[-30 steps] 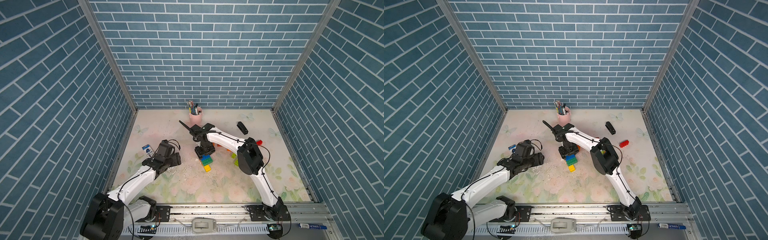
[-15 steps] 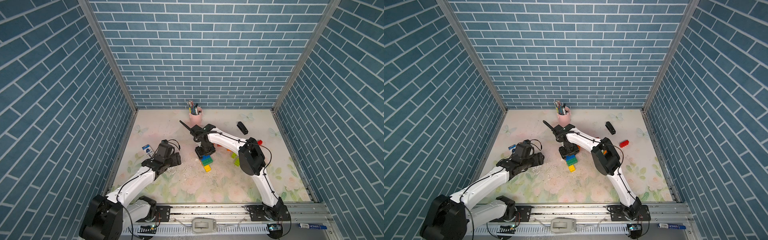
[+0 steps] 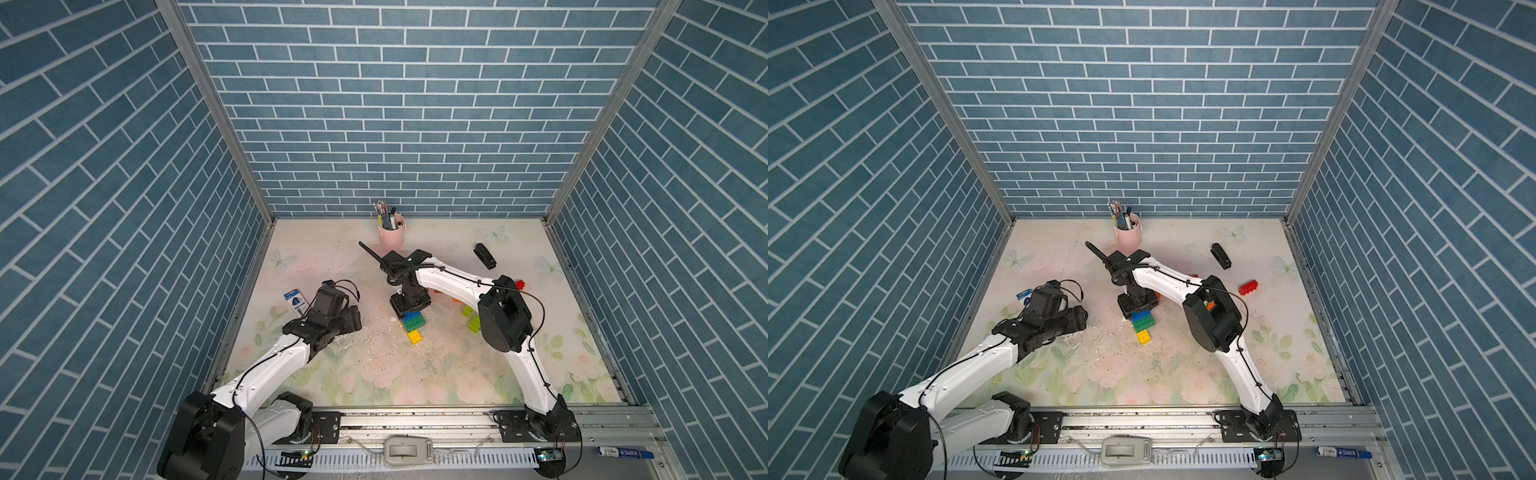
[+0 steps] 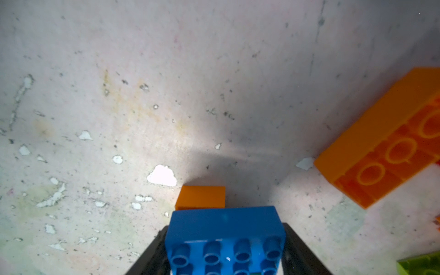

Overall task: Assemble a rectangle with lego
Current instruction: Assemble the lego brick with the lego brick.

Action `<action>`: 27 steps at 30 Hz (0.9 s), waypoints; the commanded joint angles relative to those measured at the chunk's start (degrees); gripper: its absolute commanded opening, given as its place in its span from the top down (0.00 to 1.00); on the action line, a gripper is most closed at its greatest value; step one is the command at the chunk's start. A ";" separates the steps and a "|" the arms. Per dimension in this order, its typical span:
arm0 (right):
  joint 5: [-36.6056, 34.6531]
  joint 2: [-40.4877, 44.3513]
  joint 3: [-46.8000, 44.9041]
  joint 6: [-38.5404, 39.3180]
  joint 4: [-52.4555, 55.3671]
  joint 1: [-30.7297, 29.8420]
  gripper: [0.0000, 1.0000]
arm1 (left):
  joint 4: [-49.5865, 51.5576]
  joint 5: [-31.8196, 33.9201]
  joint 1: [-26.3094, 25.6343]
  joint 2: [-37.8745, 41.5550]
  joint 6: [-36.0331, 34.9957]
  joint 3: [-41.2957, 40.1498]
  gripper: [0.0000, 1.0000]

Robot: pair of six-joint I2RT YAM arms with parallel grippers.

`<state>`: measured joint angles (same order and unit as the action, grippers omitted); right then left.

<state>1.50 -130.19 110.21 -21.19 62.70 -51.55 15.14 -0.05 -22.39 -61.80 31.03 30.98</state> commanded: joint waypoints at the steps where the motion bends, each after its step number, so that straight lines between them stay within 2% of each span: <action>1: -4.07 -7.35 -2.80 -1.57 2.11 -0.43 0.80 | 0.55 0.67 -0.18 0.97 -0.64 -0.25 0.18; 10: -3.50 -5.16 1.68 -1.66 4.00 -0.35 0.52 | 1.59 0.84 -0.22 2.08 -0.79 0.26 0.18; 20: -3.15 -4.61 4.06 -1.32 5.04 -0.46 0.39 | 1.83 0.94 -0.20 2.58 -0.88 0.36 0.19; 27: -2.52 -3.96 5.36 -1.05 5.59 -0.46 0.26 | 1.82 0.93 -0.24 2.39 -0.98 0.58 0.18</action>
<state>0.14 -132.49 114.74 -21.82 66.41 -51.75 15.99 0.19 -22.44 -59.81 30.79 30.98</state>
